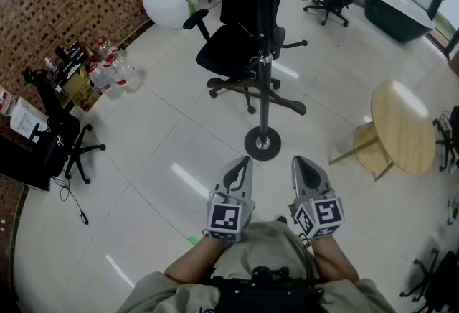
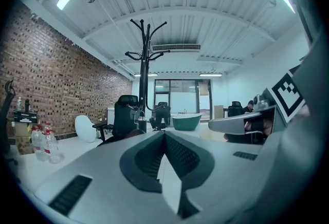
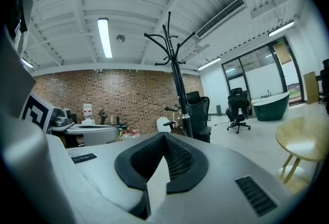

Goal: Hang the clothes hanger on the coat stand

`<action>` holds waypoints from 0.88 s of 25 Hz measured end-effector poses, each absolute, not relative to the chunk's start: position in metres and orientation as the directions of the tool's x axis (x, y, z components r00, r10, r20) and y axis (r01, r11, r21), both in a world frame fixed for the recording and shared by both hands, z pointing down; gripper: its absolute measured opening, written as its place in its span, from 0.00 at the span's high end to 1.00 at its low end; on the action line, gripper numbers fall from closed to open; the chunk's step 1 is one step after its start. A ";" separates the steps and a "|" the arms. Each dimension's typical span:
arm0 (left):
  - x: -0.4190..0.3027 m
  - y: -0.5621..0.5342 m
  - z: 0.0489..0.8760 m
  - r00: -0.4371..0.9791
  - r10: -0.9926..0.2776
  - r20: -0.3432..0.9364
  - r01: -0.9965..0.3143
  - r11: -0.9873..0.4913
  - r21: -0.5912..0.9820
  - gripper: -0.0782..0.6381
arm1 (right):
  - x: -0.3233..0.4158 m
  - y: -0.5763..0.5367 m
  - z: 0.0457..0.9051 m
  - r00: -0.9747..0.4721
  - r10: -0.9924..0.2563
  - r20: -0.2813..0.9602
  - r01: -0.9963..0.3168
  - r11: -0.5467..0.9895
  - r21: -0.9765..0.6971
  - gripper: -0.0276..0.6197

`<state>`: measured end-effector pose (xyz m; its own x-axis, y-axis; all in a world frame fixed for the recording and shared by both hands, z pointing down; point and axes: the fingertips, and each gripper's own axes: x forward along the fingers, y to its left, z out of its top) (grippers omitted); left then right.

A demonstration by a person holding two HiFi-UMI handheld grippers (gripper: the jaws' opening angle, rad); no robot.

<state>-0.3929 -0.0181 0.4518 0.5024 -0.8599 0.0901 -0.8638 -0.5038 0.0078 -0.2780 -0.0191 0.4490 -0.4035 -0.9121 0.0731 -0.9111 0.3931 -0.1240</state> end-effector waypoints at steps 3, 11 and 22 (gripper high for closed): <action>-0.390 -0.014 0.452 0.505 -0.859 0.090 -0.862 -0.506 0.005 0.88 | -0.276 -0.015 0.450 -0.398 -0.914 0.081 -0.915 0.389 -0.104 0.95; -0.385 -0.014 0.452 0.509 -0.856 0.089 -0.860 -0.510 0.013 0.88 | -0.274 -0.015 0.452 -0.397 -0.914 0.087 -0.915 0.386 -0.113 0.95; -0.384 -0.017 0.456 0.505 -0.858 0.094 -0.862 -0.506 0.014 0.88 | -0.272 -0.018 0.454 -0.394 -0.914 0.094 -0.917 0.384 -0.107 0.95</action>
<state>-0.3837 -0.0172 0.4558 0.5052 -0.8578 0.0943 -0.8623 -0.5063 0.0138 -0.2720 -0.0182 0.4540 -0.3942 -0.9142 0.0942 -0.9169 0.3844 -0.1073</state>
